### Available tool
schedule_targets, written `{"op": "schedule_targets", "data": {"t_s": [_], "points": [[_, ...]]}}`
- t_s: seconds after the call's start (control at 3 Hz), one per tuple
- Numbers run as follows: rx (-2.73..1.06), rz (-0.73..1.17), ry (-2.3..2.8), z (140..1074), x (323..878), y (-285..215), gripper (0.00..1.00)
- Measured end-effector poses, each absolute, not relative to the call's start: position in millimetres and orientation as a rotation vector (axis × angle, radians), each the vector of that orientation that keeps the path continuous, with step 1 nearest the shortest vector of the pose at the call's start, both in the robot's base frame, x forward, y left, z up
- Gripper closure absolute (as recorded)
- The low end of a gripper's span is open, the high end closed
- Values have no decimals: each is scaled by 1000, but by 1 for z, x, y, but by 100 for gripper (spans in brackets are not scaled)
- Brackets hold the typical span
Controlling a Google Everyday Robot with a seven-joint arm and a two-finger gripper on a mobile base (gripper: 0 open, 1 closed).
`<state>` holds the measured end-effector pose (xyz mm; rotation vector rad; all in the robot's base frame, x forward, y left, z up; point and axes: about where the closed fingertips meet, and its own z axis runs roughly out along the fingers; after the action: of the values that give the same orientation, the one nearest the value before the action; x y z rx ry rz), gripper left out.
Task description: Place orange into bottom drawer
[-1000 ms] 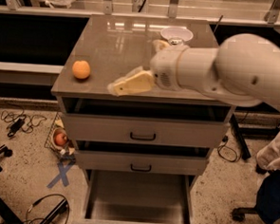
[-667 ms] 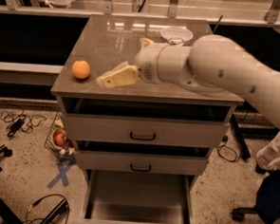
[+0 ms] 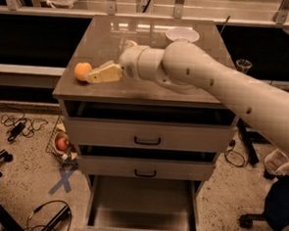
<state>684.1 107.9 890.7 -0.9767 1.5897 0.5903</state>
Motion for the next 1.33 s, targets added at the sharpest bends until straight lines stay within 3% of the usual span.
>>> {"op": "schedule_targets", "data": {"t_s": [0.67, 1.33], "points": [[-992, 723, 1561, 859, 710, 167, 0], [-1007, 832, 1608, 819, 712, 197, 41]]}}
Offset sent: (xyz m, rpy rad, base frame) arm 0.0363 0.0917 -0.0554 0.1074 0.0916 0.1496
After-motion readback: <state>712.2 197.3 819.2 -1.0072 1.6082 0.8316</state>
